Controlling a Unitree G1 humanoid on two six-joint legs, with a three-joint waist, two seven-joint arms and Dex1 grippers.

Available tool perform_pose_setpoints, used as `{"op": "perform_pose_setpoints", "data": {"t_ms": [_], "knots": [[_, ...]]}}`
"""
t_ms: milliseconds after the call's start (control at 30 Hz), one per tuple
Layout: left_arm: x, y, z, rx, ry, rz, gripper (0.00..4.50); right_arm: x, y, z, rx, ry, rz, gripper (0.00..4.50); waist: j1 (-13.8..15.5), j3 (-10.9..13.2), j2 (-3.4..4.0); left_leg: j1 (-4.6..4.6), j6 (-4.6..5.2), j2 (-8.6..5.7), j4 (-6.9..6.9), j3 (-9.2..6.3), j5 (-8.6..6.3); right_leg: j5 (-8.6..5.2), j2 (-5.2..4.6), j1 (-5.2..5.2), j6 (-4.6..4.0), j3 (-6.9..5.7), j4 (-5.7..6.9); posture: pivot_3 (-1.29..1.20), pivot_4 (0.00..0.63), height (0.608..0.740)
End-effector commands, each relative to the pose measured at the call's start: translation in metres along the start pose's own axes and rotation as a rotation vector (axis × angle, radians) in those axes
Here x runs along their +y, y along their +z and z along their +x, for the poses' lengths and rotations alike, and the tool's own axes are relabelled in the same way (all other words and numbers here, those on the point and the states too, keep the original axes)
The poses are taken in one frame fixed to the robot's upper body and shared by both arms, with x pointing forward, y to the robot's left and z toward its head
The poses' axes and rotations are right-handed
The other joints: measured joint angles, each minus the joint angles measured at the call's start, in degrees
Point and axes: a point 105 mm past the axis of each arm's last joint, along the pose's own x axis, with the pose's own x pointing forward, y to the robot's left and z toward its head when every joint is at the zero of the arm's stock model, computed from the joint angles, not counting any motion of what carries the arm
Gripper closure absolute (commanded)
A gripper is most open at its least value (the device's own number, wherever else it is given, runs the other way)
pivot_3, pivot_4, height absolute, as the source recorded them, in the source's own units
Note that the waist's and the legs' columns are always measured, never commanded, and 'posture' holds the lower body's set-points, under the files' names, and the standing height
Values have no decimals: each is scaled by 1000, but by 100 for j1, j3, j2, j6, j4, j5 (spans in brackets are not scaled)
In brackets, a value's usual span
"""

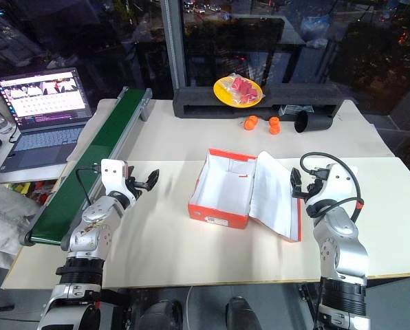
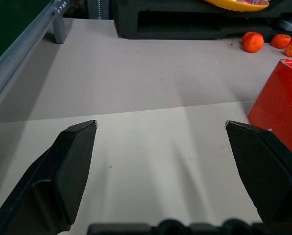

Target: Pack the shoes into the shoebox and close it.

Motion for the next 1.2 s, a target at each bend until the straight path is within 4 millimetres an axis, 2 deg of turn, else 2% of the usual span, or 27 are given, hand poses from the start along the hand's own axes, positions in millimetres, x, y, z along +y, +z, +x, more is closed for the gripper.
{"op": "perform_pose_setpoints", "data": {"t_ms": [33,67,100,167,200,267,300,367,433,467,533,600,833,1200], "knots": [[-11,23,0,-75,-50,102,0,13,30,4,-109,-16,-4,7,2,0,0,0,0,0,0,0,0,0,0,0,0,0,0,0,150,728],[-11,34,0,-125,-45,124,0,43,45,12,-153,49,2,7,-35,0,0,0,0,0,0,0,0,0,0,0,0,0,0,0,150,728],[-7,45,-2,-171,-26,145,0,81,60,16,-181,168,14,7,-76,0,0,-1,0,1,0,2,0,1,1,-4,-2,3,1,0,150,728],[14,57,-6,-207,44,132,0,152,73,3,-175,478,17,7,-183,2,-1,0,-1,0,1,5,2,3,2,-12,-3,14,10,0,150,728],[26,58,-8,-205,78,115,0,175,73,-8,-153,608,3,7,-214,1,0,3,-2,6,0,6,3,11,10,-21,-14,22,14,0,150,728],[48,61,-14,-200,137,88,0,199,68,-29,-104,797,-37,7,-204,-3,-8,6,-1,15,0,-25,3,11,29,-13,-16,5,26,0,150,728],[55,62,-16,-201,155,82,0,204,66,-36,-87,853,-54,7,-170,-11,-20,5,-1,21,-2,-45,3,8,32,-4,-21,-20,25,0,150,728],[92,65,-28,-177,245,67,0,218,55,-66,-8,1066,-105,7,-93,-17,-29,-5,-4,29,-4,-66,-1,-7,29,-2,-45,-60,23,0,150,728],[118,62,-38,-136,303,54,0,221,44,-88,66,1212,-133,7,-41,-17,-30,-31,-5,20,-3,-80,-2,-10,8,-10,-46,-97,11,0,150,728],[125,61,-41,-118,316,49,0,220,40,-94,92,1249,-134,7,-25,-16,-31,-42,-4,16,-3,-83,-2,-10,2,-13,-46,-102,11,0,150,728],[142,40,-50,26,317,72,0,215,25,-99,159,1277,-175,7,23,-16,-31,-46,-3,14,-3,-86,-4,-10,-1,-12,-46,-106,9,0,150,728],[151,28,-57,98,304,64,0,211,17,-99,184,1277,-200,7,34,-18,-34,-44,-3,10,-2,-90,-3,-13,-2,-11,-46,-112,1,0,150,728],[147,19,-58,180,228,89,0,207,0,-102,228,1270,-240,7,55,-22,-52,-36,-7,19,-1,-94,-1,-19,0,-11,-61,-128,14,0,150,728],[131,23,-47,159,162,63,0,198,-21,-86,272,1110,-280,7,143,-22,-52,-35,-8,18,0,-95,-1,-23,0,-11,-67,-129,22,0,150,728]]}}
